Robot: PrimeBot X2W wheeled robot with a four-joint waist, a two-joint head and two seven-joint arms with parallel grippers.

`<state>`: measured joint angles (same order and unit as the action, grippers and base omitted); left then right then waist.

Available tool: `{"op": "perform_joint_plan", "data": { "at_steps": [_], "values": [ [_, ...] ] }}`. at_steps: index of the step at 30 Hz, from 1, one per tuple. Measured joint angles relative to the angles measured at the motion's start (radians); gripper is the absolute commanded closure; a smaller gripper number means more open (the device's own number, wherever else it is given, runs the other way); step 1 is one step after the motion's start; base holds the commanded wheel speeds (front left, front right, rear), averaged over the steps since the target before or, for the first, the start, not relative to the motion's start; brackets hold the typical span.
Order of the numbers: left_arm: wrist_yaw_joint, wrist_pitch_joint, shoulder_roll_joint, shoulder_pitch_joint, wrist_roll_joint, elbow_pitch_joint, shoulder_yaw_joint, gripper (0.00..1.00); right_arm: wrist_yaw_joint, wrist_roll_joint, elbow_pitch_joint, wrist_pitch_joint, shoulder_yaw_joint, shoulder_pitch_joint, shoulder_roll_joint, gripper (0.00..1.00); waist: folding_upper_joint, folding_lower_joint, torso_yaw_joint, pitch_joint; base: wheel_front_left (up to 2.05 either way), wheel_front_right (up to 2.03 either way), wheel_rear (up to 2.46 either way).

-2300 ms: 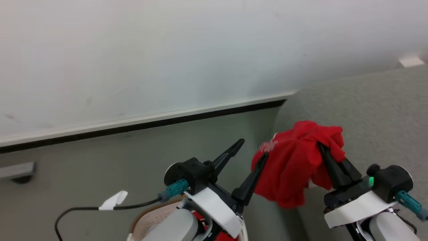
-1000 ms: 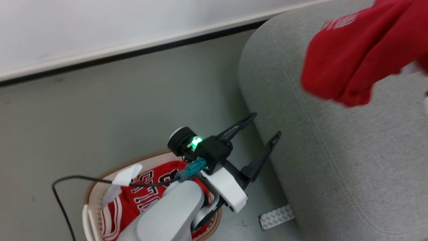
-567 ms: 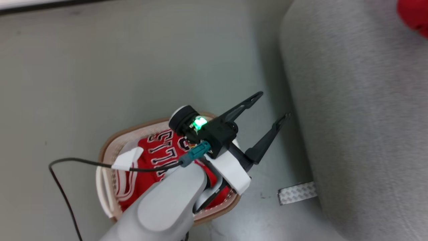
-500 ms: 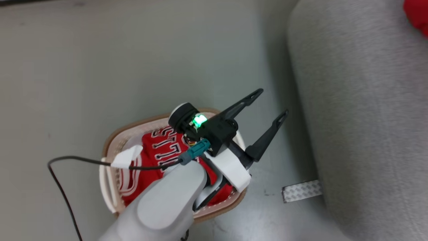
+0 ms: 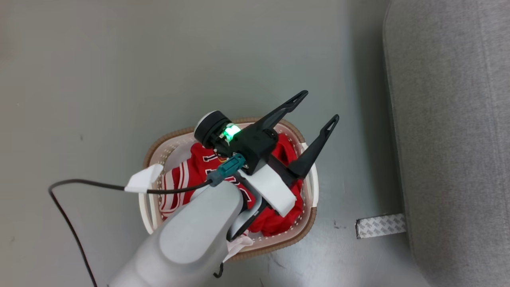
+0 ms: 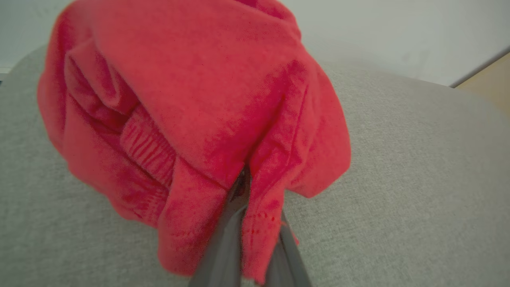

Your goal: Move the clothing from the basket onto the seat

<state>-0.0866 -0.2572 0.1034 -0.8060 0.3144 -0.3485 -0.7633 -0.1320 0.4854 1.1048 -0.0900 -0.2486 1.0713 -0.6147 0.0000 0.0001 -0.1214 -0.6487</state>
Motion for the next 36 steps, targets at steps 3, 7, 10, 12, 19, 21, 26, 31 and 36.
{"op": "perform_joint_plan", "data": {
  "at_steps": [3, 7, 10, 12, 19, 21, 26, 31, 36],
  "values": [
    [0.004, -0.001, 0.004, 0.006, 0.004, -0.008, 0.004, 0.00, 0.000, 0.020, 0.019, 0.013, -0.023, 0.012, 0.008, 0.00, 0.0000, 0.0000, -0.005, 0.020, 0.00, 0.00, 0.00],
    [0.005, -0.004, 0.007, 0.032, 0.020, -0.022, 0.013, 0.00, 0.000, 0.045, 0.023, 0.053, -0.078, 0.008, 0.018, 0.00, 0.0000, 0.0000, -0.015, 0.068, 0.00, 0.00, 0.00],
    [0.008, -0.006, 0.010, 0.066, 0.031, -0.031, 0.027, 0.00, 0.000, 0.053, 0.013, 0.074, -0.129, -0.004, 0.015, 0.00, 0.0000, 0.0000, -0.023, 0.121, 0.00, 0.00, 0.00],
    [0.014, -0.006, 0.011, 0.096, 0.044, -0.029, 0.046, 0.00, 0.000, 0.054, -0.002, 0.080, -0.162, -0.017, 0.008, 0.00, 0.0000, 0.0000, -0.027, 0.163, 0.00, 0.00, 0.00],
    [0.036, -0.007, 0.028, 0.214, 0.077, 0.011, 0.140, 0.00, 0.000, 0.088, -0.103, 0.036, -0.255, -0.062, -0.049, 0.00, 0.0000, -0.0002, -0.036, 0.335, 0.00, 0.00, 0.00],
    [0.045, -0.007, 0.035, 0.245, 0.082, 0.029, 0.177, 0.00, 0.000, 0.114, -0.149, 0.007, -0.271, -0.078, -0.056, 0.00, 0.0000, -0.0003, -0.035, 0.385, 0.00, 0.00, 0.00],
    [0.070, -0.007, 0.046, 0.317, 0.083, 0.058, 0.264, 0.00, 0.000, 0.179, -0.270, -0.083, -0.282, -0.167, -0.070, 0.00, 0.0000, -0.0004, -0.021, 0.498, 0.00, 0.00, 0.00],
    [0.098, -0.007, 0.054, 0.406, 0.086, 0.070, 0.347, 0.00, 0.000, 0.213, -0.396, -0.146, -0.251, -0.302, -0.033, 0.00, 0.0000, -0.0005, 0.014, 0.587, 0.00, 0.00, 0.00],
    [0.125, -0.007, 0.065, 0.490, 0.075, 0.102, 0.429, 0.00, 0.000, 0.207, -0.531, -0.167, -0.183, -0.475, 0.019, 0.00, 0.0000, -0.0005, 0.062, 0.638, 0.00, 0.00, 0.00]
  ]
}}
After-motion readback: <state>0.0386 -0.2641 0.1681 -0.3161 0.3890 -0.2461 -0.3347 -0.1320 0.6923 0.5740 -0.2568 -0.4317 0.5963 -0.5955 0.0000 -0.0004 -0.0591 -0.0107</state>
